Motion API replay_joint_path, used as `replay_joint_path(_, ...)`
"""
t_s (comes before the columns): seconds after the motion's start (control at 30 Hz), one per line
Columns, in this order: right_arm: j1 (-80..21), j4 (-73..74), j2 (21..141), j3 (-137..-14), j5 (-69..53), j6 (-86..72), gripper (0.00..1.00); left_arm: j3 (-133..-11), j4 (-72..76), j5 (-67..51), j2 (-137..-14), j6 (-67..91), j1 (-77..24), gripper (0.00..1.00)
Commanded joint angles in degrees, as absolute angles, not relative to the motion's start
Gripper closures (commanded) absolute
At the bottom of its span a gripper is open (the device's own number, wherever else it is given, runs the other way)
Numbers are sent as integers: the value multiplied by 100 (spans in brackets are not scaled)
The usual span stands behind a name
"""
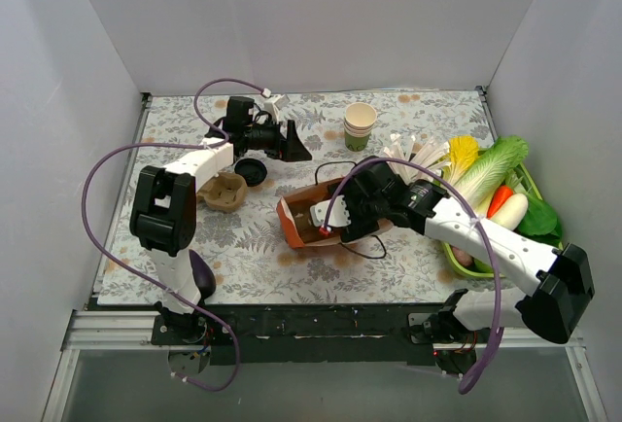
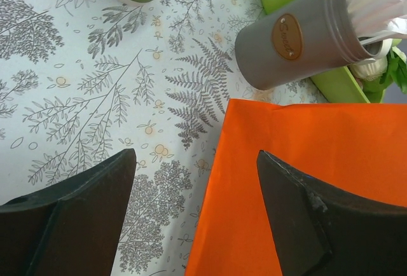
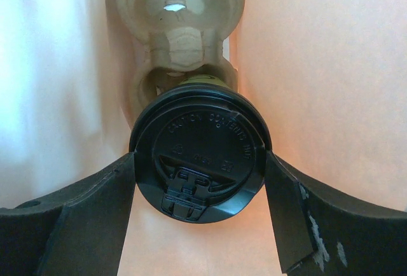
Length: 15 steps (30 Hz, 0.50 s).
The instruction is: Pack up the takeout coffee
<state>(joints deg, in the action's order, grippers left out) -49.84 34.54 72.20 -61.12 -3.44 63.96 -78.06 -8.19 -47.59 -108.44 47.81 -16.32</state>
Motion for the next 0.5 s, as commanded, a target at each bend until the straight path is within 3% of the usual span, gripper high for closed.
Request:
replay_joint_path(0.0, -4887, 3208, 7330, -6056, -536, 6574, 99, -7717, -642, -5080, -10626, 4676, -1661, 24)
replay_joint_path(0.47, -4650, 3576, 7927, -6529, -1045, 6926, 99, -7427, -545, -5282, -10459, 4755, -1652, 25)
